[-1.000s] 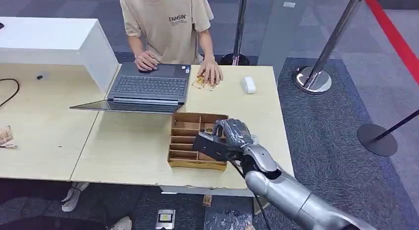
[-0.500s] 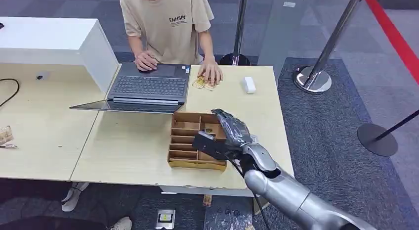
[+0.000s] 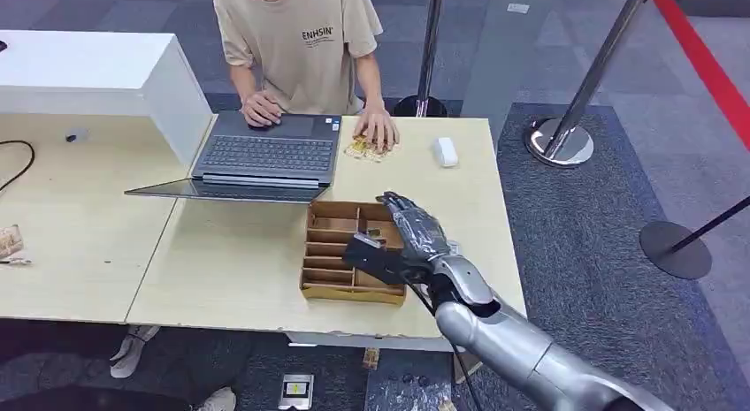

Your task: Pass the card to the sensor for recognition and then transmit it.

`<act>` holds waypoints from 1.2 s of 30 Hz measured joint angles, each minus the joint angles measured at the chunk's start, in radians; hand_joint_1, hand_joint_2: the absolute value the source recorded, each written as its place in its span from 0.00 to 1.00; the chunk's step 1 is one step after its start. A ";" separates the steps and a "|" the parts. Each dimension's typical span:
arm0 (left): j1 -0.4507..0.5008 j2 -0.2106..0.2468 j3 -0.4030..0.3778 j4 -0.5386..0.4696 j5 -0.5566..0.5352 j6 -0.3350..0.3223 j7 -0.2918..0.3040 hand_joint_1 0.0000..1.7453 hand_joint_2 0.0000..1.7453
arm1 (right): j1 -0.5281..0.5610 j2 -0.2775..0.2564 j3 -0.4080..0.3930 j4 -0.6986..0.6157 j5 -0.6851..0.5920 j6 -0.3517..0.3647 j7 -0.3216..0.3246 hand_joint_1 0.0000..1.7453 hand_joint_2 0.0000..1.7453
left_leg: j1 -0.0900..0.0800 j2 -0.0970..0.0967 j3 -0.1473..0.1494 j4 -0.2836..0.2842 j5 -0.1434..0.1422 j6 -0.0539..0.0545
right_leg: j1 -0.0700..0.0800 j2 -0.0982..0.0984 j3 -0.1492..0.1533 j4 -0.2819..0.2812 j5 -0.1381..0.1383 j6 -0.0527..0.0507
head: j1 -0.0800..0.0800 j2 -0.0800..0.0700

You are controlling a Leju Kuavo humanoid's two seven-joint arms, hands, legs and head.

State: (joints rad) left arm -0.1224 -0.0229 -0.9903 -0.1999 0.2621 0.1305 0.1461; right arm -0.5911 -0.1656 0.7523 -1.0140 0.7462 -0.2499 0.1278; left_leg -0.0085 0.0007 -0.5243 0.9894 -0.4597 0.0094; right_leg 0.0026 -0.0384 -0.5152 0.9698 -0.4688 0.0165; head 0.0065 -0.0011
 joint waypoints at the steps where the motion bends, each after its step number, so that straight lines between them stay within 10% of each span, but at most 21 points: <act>1: 0.000 0.000 0.000 0.000 0.000 0.000 0.000 0.00 0.00 | 0.000 0.002 0.002 0.000 0.000 0.000 0.000 0.89 1.00 | 0.000 0.000 0.000 0.000 0.000 0.000 | 0.000 0.000 0.000 0.000 0.000 0.000 | 0.000 0.000; 23: 0.001 -0.001 0.000 0.000 0.003 0.001 0.002 0.00 0.00 | 0.001 0.019 0.011 0.016 -0.005 -0.007 -0.006 0.76 1.00 | 0.000 0.000 0.000 0.000 0.000 0.000 | 0.000 0.000 0.000 0.000 0.000 0.000 | 0.000 0.000; 26: 0.001 -0.001 0.000 0.000 0.003 0.001 0.002 0.00 0.00 | 0.001 0.021 0.012 0.019 -0.005 -0.007 -0.006 0.40 1.00 | 0.000 0.000 0.000 0.000 0.000 0.000 | 0.000 0.000 0.000 0.000 0.000 0.000 | 0.000 0.000; 30: 0.001 -0.002 0.000 0.000 0.003 0.001 0.002 0.00 0.00 | 0.001 0.021 0.014 0.020 -0.005 -0.007 -0.006 0.16 1.00 | 0.000 0.000 0.000 0.000 0.000 0.000 | 0.000 0.000 0.000 0.000 0.000 0.000 | 0.000 0.000; 36: 0.001 -0.002 0.000 0.000 0.004 0.000 0.002 0.00 0.00 | 0.001 0.023 0.020 0.021 -0.005 -0.006 -0.011 0.14 1.00 | 0.000 0.000 0.000 0.000 0.000 0.000 | 0.000 0.000 0.000 0.000 0.000 0.000 | 0.000 0.000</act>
State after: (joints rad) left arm -0.1217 -0.0252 -0.9903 -0.1999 0.2663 0.1301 0.1484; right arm -0.5902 -0.1431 0.7725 -0.9930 0.7412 -0.2560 0.1164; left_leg -0.0086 0.0007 -0.5244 0.9894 -0.4597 0.0094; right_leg 0.0026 -0.0384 -0.5152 0.9697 -0.4688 0.0165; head 0.0065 -0.0011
